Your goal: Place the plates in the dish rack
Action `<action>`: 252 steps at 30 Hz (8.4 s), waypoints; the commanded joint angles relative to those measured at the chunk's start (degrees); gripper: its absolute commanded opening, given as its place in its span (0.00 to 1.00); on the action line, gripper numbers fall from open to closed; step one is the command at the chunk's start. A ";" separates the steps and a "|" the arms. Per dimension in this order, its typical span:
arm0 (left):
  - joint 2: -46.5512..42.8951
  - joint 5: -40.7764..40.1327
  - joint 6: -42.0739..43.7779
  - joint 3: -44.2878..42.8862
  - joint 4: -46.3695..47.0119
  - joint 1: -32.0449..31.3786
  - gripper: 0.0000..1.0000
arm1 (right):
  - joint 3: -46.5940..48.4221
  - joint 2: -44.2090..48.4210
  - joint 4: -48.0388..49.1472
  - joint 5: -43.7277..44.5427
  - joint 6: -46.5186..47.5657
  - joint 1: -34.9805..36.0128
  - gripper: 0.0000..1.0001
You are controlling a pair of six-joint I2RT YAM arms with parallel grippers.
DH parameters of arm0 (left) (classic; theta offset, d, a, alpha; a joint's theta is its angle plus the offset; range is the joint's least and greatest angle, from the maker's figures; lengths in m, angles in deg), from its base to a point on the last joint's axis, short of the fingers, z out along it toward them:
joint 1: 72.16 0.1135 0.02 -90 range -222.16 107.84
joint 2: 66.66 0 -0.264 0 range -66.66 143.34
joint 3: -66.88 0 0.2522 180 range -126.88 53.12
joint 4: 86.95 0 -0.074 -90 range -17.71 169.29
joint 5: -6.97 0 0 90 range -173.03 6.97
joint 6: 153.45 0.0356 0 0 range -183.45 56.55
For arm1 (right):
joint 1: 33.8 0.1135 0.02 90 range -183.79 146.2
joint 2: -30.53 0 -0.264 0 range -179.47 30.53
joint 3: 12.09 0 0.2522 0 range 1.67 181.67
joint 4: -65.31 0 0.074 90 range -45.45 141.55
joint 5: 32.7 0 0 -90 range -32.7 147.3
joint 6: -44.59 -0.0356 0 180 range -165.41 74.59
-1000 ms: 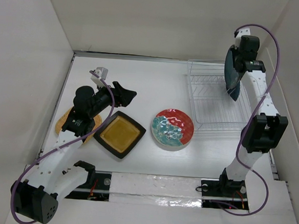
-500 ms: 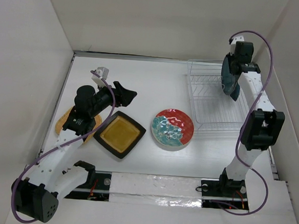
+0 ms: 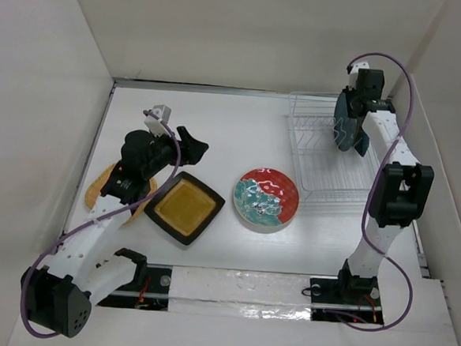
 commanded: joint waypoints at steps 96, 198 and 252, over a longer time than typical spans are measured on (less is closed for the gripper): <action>45.70 15.00 17.64 -32.02 -24.61 -10.91 0.00 | -34.96 34.38 38.41 -35.04 -34.58 -2.30 0.47; -4.31 -9.96 8.93 -17.78 -7.56 -4.23 0.59 | -15.19 27.79 28.41 -40.73 -29.49 10.28 0.00; -3.79 -8.02 9.63 -5.56 -3.08 -4.23 0.48 | -3.93 17.16 20.75 9.71 -6.98 6.06 0.00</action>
